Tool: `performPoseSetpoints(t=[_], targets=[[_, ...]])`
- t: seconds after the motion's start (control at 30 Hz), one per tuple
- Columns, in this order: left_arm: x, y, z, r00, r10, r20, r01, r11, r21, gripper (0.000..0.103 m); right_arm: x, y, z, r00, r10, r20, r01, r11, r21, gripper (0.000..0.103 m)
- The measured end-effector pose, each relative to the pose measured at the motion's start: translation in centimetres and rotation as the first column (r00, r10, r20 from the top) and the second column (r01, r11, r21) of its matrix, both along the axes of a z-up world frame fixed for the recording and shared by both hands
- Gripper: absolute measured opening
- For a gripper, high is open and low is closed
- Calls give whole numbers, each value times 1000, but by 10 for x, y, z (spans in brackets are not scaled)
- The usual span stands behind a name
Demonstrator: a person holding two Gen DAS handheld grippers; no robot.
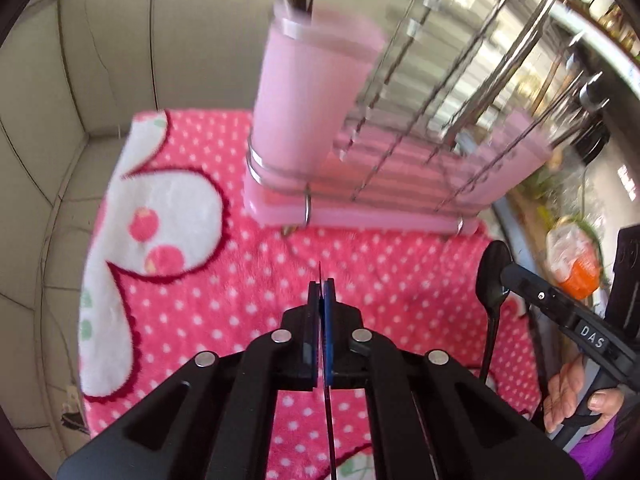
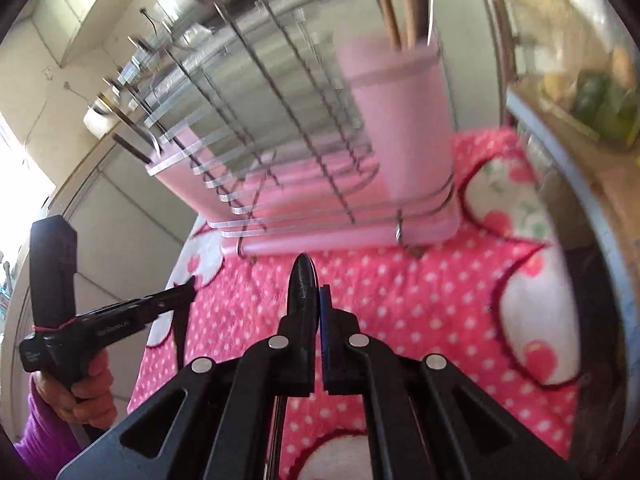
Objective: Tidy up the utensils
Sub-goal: 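Grasp the black spoon with the right tool while the left tool grasps a thin black utensil, then lift both utensils and carry them above the pink cup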
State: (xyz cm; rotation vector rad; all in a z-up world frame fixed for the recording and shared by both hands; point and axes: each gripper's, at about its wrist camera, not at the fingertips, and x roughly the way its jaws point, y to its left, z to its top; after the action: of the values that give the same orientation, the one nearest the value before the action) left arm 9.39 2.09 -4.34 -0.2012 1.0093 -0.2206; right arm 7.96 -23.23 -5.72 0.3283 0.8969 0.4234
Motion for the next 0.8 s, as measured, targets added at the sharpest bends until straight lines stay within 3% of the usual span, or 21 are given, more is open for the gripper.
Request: performPoseSetpoints(t=[0.13,0.27,0.37,0.5,0.63,0.8], targets=[[-16,13,50,983,46,179,-43,999,-20,1,-15,-20,38,986,-70,151,73,997,-16,1],[-29,17,109,919,96,383,-84,995,-47,1,-24,-43,83,938,-143,315,151,989,-1,1],[-33,21,149,840,159,519,-122,987,-105,1,-28,-55,122,871,-197,450,211,977,21,1],[-30,13,181,727,229,648,-188,973,-133,1,-37,-58,164,729,-242,640,306,952,11,1],[-15,5,194,644,282,711,-251,956,-151,1,-33,-58,186,616,-252,746,379,926,0,1],[7,8,190,567,326,757,-323,933,-160,1,-20,-55,189,499,-243,832,463,886,-19,1]])
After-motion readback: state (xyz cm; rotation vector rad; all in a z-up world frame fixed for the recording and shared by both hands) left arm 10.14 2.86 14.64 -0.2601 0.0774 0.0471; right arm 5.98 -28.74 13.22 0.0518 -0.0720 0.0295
